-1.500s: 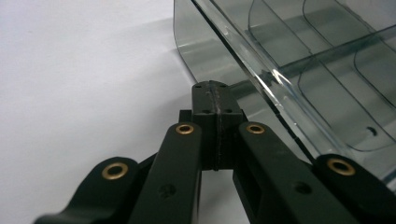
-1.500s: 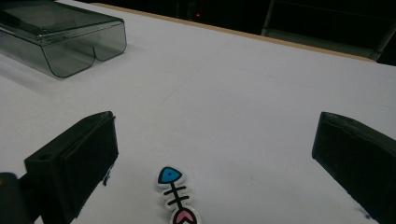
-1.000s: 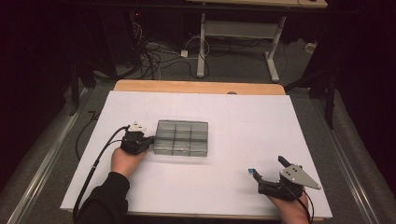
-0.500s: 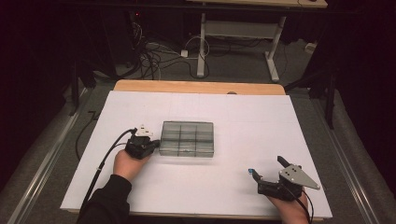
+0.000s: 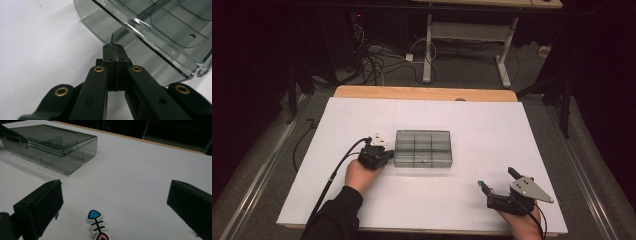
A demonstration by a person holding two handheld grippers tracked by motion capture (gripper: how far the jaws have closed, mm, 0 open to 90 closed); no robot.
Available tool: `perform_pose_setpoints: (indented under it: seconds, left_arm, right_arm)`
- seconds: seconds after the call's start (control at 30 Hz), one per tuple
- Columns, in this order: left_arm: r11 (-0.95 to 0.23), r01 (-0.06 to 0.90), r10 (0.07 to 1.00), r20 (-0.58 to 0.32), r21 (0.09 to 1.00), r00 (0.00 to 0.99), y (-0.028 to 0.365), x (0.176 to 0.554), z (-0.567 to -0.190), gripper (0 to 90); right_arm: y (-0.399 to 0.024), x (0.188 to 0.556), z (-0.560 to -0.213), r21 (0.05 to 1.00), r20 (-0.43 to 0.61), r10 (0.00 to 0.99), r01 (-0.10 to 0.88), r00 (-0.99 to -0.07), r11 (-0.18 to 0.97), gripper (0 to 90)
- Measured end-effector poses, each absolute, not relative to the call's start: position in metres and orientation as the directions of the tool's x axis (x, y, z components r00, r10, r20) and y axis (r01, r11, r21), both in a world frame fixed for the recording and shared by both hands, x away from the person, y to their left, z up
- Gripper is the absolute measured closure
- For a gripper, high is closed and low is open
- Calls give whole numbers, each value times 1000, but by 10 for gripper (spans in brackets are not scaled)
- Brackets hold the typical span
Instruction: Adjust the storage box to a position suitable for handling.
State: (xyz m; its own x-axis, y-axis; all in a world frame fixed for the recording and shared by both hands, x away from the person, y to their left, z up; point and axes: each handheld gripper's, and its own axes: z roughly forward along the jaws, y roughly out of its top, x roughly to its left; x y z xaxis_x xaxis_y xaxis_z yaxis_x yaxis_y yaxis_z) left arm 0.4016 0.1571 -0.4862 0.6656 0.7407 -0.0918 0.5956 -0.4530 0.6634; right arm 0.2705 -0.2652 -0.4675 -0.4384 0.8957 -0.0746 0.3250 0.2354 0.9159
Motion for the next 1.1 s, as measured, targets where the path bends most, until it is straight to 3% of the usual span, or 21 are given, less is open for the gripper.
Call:
perform_pose_setpoints:
  seconds: [0.57, 0.77, 1.1]
  left_arm:
    - [-421, 579, 743, -101, 698, 662, 164, 405, -485, 879]
    - [-404, 560, 744, -97, 723, 661, 183, 394, -480, 880]
    - [-338, 532, 746, -123, 777, 654, 212, 343, -472, 879]
  right_arm:
    - [-264, 271, -470, 913, -69, 893, 332, -445, 236, 7]
    - [-266, 271, -470, 915, -59, 894, 333, -444, 226, 7]
    - [-269, 272, -470, 916, -50, 897, 338, -439, 217, 10]
